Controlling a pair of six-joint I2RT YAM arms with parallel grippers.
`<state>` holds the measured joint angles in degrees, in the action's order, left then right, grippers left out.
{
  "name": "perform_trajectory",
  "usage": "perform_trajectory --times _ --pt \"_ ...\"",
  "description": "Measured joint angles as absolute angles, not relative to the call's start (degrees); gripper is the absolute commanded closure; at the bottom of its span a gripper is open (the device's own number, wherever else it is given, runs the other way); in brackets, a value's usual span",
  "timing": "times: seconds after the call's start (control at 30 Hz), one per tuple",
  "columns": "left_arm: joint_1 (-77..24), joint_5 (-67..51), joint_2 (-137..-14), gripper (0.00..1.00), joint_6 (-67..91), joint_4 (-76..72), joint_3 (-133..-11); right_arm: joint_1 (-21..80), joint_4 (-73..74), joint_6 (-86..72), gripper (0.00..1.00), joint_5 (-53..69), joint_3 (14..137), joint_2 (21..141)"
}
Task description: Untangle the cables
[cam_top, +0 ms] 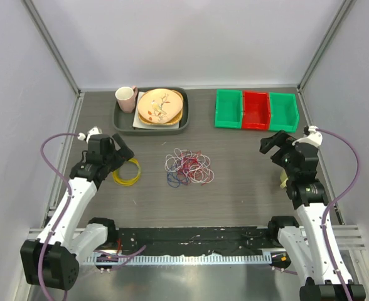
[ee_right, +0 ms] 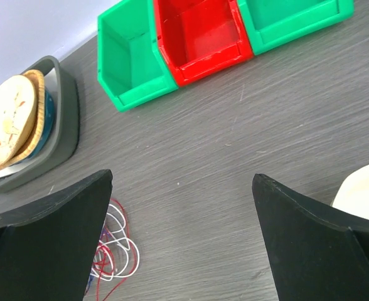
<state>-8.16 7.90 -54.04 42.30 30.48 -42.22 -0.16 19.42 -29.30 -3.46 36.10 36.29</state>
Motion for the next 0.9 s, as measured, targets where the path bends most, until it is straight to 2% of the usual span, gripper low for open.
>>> perform_trajectory --times 0.27,0.37,0.63,0.77,0.87,0.9 --pt "-8.14 -2.72 -57.52 0.0 43.18 29.19 -42.22 -0.16 12.86 -31.92 0.0 6.92 34.06 37.23" --pt "-9.3 -7.62 -60.6 0.0 43.59 27.0 -42.19 -0.16 6.76 -34.72 0.0 14.98 32.67 40.32" --pt "-20.73 -12.34 -72.27 0.0 44.95 20.51 -42.83 0.34 -10.48 -44.01 0.0 30.57 27.9 52.58" --pt "-23.62 -14.5 -79.15 0.0 45.04 16.78 -45.01 5.93 -15.97 -44.29 0.0 31.79 26.59 58.37" --pt "-23.66 -15.99 -83.24 0.1 45.5 13.72 -45.91 15.94 -15.84 -43.09 0.0 28.38 27.75 62.87" --pt "-23.66 -16.45 -84.71 0.23 45.78 12.95 -46.26 18.26 -15.11 -42.59 0.0 27.73 28.84 64.6"
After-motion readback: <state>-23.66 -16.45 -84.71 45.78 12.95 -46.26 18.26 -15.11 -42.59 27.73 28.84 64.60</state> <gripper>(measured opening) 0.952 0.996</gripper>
